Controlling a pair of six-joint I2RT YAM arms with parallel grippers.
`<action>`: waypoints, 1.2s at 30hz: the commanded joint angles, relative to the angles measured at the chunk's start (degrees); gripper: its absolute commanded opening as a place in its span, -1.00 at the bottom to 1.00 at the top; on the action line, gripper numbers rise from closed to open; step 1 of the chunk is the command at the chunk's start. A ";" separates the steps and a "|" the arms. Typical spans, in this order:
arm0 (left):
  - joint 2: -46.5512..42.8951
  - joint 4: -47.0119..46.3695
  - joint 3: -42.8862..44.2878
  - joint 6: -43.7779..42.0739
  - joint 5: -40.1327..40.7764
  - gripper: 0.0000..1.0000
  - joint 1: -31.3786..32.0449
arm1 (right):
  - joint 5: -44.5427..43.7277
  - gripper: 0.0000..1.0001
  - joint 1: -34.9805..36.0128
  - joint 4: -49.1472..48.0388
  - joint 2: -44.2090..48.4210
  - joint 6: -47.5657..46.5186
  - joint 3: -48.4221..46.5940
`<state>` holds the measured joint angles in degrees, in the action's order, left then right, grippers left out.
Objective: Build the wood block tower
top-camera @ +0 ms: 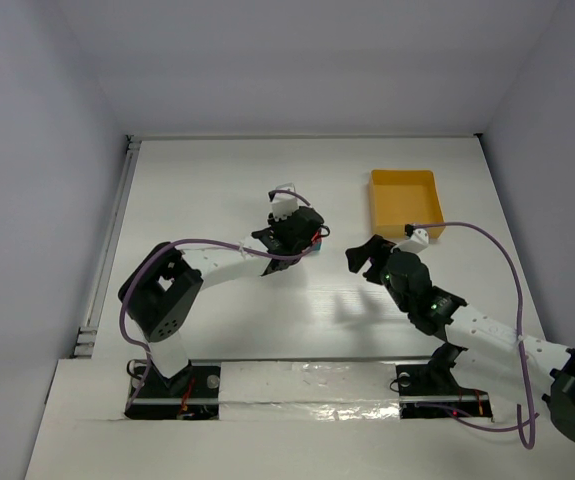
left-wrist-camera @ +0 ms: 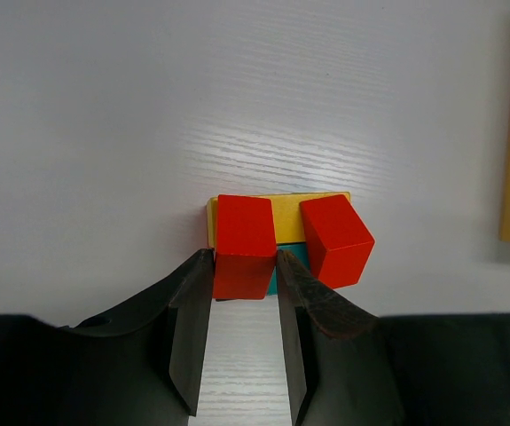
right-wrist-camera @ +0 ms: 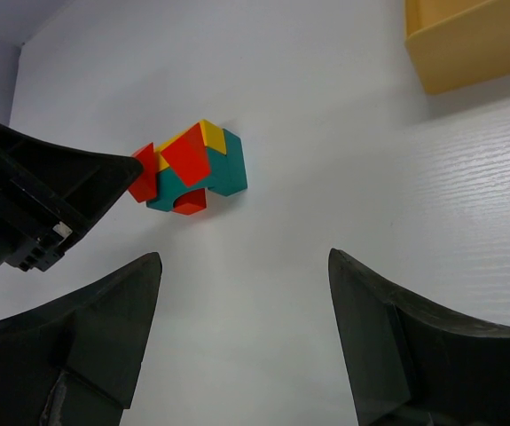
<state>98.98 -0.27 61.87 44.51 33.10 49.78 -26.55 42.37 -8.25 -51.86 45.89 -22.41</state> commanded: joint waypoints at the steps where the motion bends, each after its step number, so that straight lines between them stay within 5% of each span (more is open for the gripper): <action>1: -0.10 0.19 2.73 0.93 1.70 -0.39 0.75 | -0.61 0.63 -0.27 -3.70 -0.18 -0.71 -0.53; 36: 0.69 3.44 3.35 2.42 3.81 -0.36 1.29 | -0.44 0.62 -0.27 -3.61 -0.26 -0.98 -0.61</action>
<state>99.57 2.11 62.83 45.63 34.83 50.92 -26.52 42.37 -8.25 -51.88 45.84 -22.41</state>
